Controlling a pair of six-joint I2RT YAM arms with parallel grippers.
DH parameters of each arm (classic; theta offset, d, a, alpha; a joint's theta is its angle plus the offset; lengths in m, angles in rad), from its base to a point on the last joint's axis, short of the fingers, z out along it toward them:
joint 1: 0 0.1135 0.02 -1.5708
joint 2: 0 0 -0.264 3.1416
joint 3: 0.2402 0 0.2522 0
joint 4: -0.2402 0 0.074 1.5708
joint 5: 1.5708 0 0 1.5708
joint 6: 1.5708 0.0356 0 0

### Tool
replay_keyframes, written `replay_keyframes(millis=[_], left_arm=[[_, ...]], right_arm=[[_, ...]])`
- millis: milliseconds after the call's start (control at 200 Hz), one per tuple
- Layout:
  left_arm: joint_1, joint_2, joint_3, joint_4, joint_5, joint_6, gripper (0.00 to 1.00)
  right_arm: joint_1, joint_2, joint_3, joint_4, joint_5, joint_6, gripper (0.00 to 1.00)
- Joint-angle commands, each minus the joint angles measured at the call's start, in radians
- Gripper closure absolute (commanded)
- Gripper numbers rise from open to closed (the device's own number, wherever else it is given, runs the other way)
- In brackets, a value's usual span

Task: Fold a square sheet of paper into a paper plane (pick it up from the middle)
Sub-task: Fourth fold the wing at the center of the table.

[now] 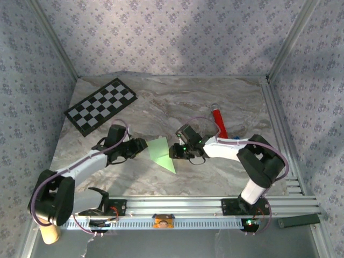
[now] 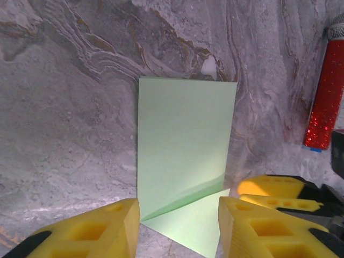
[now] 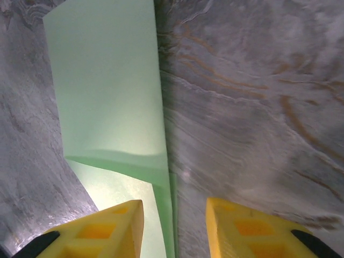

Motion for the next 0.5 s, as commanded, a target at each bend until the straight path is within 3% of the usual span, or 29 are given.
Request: replay_keyframes(millis=[0, 255, 495], left_arm=[[0.015, 0.024, 0.043, 0.017, 0.108, 0.037, 0.58], [0.024, 0.1, 0.048, 0.074, 0.164, -0.007, 0.59], [0.024, 0.127, 0.061, 0.067, 0.166, -0.007, 0.59]], right_arm=[[-0.005, 0.034, 0.044, 0.055, -0.062, -0.009, 0.64], [-0.014, 0.079, 0.054, 0.057, -0.107, -0.022, 0.65], [-0.021, 0.065, 0.048, 0.046, -0.124, -0.039, 0.77]])
